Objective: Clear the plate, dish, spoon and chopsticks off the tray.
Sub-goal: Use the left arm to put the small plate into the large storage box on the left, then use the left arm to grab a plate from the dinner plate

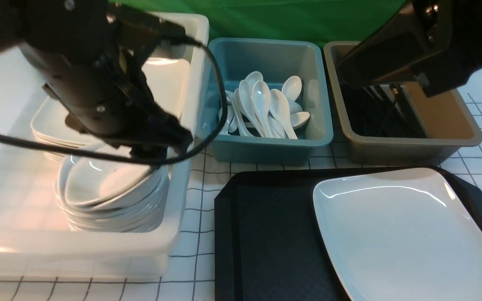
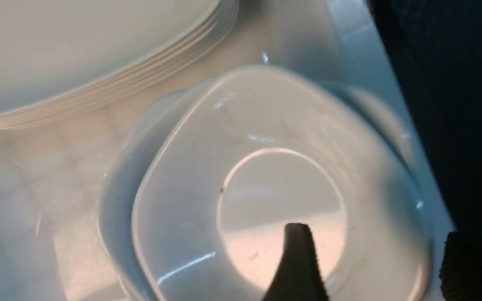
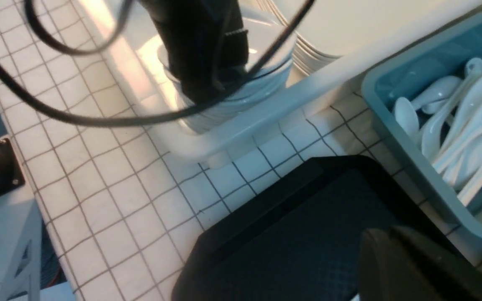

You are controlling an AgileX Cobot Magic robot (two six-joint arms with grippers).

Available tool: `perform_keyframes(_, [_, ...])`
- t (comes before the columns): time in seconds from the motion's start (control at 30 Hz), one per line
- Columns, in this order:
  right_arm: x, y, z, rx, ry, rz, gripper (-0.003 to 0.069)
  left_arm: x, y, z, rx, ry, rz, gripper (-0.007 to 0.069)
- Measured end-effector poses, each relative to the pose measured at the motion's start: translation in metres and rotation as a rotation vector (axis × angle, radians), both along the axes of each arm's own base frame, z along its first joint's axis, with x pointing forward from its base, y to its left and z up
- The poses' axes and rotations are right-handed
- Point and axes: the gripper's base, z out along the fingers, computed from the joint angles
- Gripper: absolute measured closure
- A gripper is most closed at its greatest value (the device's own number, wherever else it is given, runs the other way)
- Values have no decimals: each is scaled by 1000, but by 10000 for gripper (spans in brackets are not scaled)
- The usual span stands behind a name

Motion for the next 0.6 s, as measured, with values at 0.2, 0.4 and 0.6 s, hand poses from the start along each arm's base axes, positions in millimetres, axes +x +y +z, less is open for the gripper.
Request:
perform_keyframes(0.2, [4,-7,-1,-51,-24,-69,650,-6,0,40,-97,-103,-24,165])
perform_keyframes(0.4, [6,-27,5,-137,-107,-224,650,-13,-44,27,-192,-26,-197,492])
perform_keyframes(0.6, [3,-63,-4,-204,-120,-425,651,-3,-116,-11,-274,123,-321,619])
